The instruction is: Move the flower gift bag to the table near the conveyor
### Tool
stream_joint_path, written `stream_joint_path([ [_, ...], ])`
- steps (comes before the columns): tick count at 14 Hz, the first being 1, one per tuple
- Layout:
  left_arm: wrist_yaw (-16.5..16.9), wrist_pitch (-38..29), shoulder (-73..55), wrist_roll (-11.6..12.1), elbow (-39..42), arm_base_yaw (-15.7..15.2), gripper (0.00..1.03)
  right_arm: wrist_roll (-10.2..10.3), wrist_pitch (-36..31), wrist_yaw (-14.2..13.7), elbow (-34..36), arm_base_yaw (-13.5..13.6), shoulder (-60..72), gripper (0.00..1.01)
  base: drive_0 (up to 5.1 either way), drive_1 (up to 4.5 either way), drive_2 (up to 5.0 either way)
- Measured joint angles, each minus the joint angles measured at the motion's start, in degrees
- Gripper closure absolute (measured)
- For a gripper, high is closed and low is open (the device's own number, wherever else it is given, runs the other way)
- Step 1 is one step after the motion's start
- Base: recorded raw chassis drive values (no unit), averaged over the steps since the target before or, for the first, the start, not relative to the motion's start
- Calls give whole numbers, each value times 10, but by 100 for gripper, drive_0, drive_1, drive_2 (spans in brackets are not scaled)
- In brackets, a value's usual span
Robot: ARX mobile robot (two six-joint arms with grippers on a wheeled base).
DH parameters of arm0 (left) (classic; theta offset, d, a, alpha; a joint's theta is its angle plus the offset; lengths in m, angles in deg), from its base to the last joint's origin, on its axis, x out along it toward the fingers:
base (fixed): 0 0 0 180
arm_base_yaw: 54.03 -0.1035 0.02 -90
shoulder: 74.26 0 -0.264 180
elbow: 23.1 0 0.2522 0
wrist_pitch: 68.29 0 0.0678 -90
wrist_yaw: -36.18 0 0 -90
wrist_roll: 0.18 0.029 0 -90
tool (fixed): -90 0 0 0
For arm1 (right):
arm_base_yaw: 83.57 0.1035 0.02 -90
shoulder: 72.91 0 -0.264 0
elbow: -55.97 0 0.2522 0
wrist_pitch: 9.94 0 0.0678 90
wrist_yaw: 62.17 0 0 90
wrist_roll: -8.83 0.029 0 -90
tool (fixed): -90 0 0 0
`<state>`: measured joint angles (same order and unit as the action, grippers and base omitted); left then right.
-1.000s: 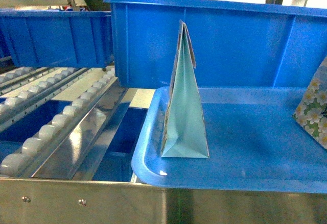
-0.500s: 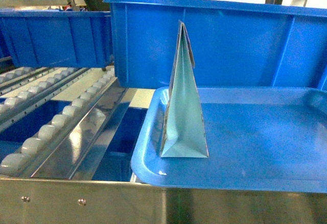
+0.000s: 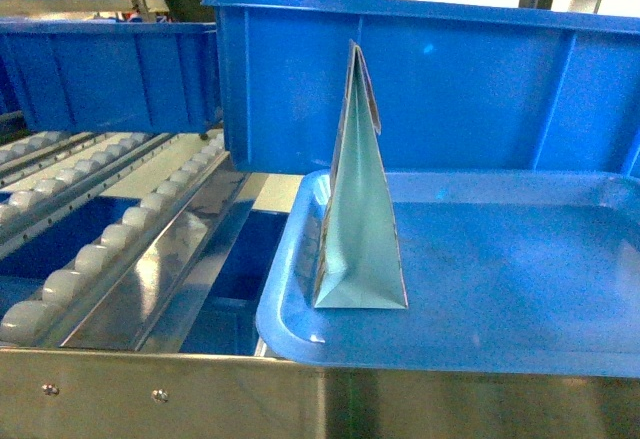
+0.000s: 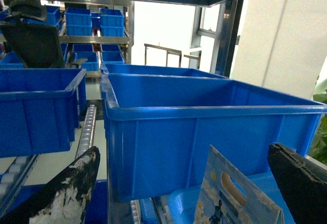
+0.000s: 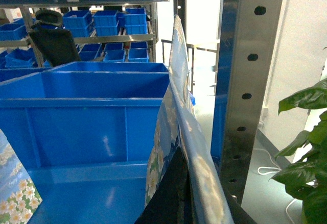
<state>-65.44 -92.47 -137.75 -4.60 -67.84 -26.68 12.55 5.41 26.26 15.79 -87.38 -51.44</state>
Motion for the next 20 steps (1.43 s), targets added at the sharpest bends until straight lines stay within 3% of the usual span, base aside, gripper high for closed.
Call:
stream_joint_path([
  [4, 0, 0, 0, 0, 0, 0, 5, -8, 1, 0, 4, 0, 2, 99, 0, 0, 0],
  [9, -35, 29, -87, 3, -66, 65, 5, -8, 1, 0, 5, 0, 2, 99, 0, 0, 0],
  [12, -57, 130, -174, -19, -142, 70, 5, -8, 1, 0, 5, 0, 2, 99, 0, 0, 0],
  [15, -29, 170, -219, -70, -165, 65, 5, -8, 1, -1, 5, 0, 2, 99, 0, 0, 0],
  [20, -37, 172, -283, -62, -216, 89, 5, -8, 1, -1, 5, 0, 2, 99, 0, 0, 0],
])
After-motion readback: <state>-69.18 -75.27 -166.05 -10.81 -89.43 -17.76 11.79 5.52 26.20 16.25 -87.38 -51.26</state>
